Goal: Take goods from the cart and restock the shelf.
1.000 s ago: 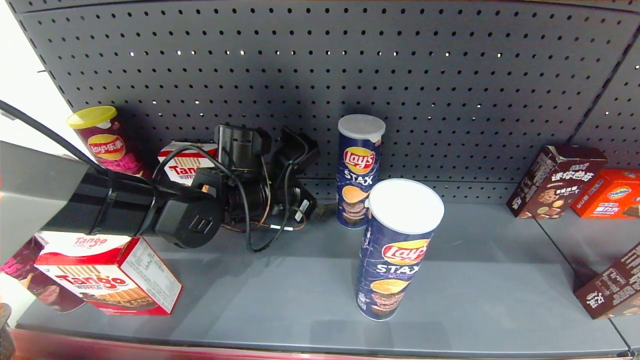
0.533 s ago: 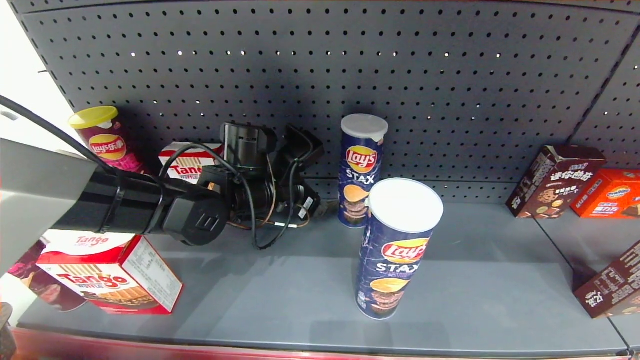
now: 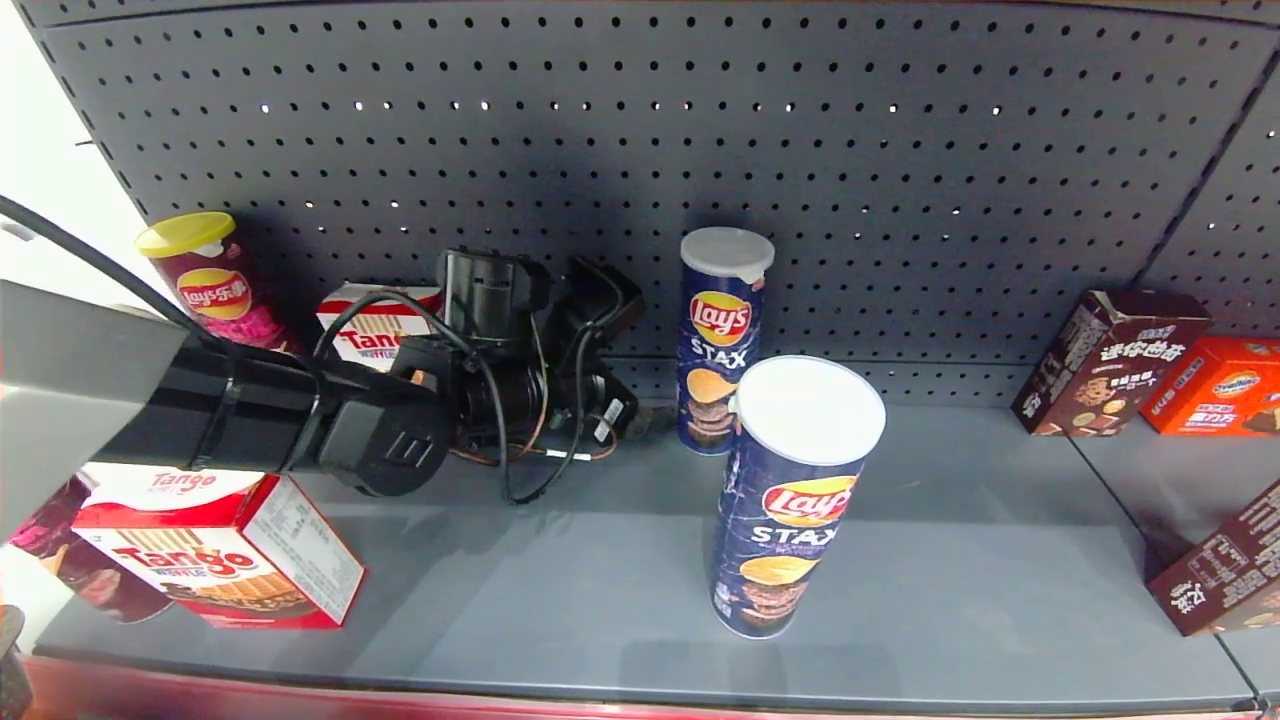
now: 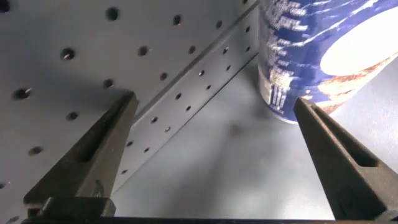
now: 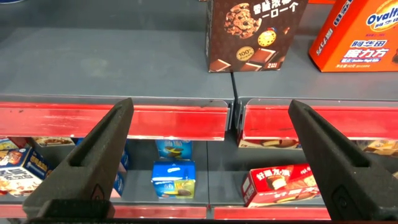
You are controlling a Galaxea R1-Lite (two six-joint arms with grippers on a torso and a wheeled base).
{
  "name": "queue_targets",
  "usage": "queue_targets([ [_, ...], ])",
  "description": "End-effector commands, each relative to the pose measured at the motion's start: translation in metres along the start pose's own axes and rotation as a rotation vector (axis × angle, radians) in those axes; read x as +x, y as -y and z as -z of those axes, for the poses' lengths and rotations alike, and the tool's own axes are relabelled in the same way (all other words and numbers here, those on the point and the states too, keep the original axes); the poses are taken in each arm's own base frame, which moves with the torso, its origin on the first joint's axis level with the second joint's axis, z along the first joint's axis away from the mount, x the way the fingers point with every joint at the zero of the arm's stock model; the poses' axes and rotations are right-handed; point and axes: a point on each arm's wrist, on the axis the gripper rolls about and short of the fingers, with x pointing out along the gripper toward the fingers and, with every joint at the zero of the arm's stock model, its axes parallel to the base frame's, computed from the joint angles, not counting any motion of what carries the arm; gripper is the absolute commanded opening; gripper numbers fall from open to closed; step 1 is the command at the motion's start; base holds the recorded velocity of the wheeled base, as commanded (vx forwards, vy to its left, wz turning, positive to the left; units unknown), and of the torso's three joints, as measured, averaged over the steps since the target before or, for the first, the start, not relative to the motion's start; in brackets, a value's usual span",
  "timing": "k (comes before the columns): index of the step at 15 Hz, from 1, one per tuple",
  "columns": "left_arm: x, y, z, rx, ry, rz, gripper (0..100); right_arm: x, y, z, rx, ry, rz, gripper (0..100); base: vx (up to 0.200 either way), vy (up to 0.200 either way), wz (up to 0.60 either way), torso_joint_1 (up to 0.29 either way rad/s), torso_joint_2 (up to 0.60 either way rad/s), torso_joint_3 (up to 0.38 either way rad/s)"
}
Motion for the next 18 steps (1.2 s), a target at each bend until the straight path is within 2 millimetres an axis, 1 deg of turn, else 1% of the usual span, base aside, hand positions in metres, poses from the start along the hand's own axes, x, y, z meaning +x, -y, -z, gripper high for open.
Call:
queue_targets([
  [1, -0.044, -0.003, -0.027, 0.008, 0.074, -0.023, 100, 0.0, 0.0, 0.0, 0.0, 0.001, 0.0, 100, 0.0, 0.0, 0.0, 0.0, 0.0, 0.0],
  [3, -0.072, -0.004, -0.041, 0.01, 0.12, -0.044, 100, 0.0, 0.0, 0.0, 0.0, 0.001, 0.0, 100, 0.0, 0.0, 0.0, 0.0, 0.0, 0.0],
  [4, -0.1, -0.003, -0.05, -0.003, 0.159, -0.053, 100, 0.0, 0.0, 0.0, 0.0, 0.001, 0.0, 100, 0.0, 0.0, 0.0, 0.0, 0.0, 0.0],
  [5, -0.116, 0.003, -0.055, -0.015, 0.186, -0.044, 100, 0.0, 0.0, 0.0, 0.0, 0.001, 0.0, 100, 0.0, 0.0, 0.0, 0.0, 0.0, 0.0],
  [7, -0.16, 0.02, -0.068, -0.088, 0.265, -0.012, 100, 0.0, 0.0, 0.0, 0.0, 0.001, 0.0, 100, 0.0, 0.0, 0.0, 0.0, 0.0, 0.0],
  [8, -0.18, 0.027, -0.067, -0.105, 0.285, -0.026, 100, 0.0, 0.0, 0.0, -0.001, 0.001, 0.0, 100, 0.0, 0.0, 0.0, 0.0, 0.0, 0.0],
  [9, -0.19, 0.028, -0.064, -0.108, 0.289, -0.039, 100, 0.0, 0.0, 0.0, -0.001, -0.001, 0.0, 100, 0.0, 0.0, 0.0, 0.0, 0.0, 0.0],
  [11, -0.243, 0.04, -0.034, -0.109, 0.315, -0.049, 100, 0.0, 0.0, 0.0, -0.001, 0.001, 0.0, 100, 0.0, 0.0, 0.0, 0.0, 0.0, 0.0],
  [12, -0.26, 0.045, -0.023, -0.109, 0.328, -0.051, 100, 0.0, 0.0, 0.0, -0.001, 0.001, 0.0, 100, 0.0, 0.0, 0.0, 0.0, 0.0, 0.0],
  [13, -0.295, 0.052, -0.002, -0.105, 0.373, -0.069, 100, 0.0, 0.0, 0.0, 0.0, 0.001, 0.0, 100, 0.0, 0.0, 0.0, 0.0, 0.0, 0.0],
  [14, -0.317, 0.055, 0.006, -0.102, 0.425, -0.088, 100, 0.0, 0.0, 0.0, 0.0, 0.001, 0.0, 100, 0.0, 0.0, 0.0, 0.0, 0.0, 0.0],
  [15, -0.335, 0.058, 0.012, -0.099, 0.469, -0.104, 100, 0.0, 0.0, 0.0, -0.001, 0.001, 0.0, 100, 0.0, 0.0, 0.0, 0.0, 0.0, 0.0],
  [16, -0.335, 0.058, 0.012, -0.099, 0.469, -0.104, 100, 0.0, 0.0, 0.0, -0.001, 0.001, 0.0, 100, 0.0, 0.0, 0.0, 0.0, 0.0, 0.0],
  [17, -0.37, 0.066, 0.036, -0.096, 0.509, -0.125, 100, 0.0, 0.0, 0.0, -0.001, 0.001, 0.0, 100, 0.0, 0.0, 0.0, 0.0, 0.0, 0.0],
  [18, -0.385, 0.073, 0.054, -0.099, 0.49, -0.141, 100, 0.0, 0.0, 0.0, 0.0, 0.001, 0.0, 100, 0.0, 0.0, 0.0, 0.0, 0.0, 0.0],
])
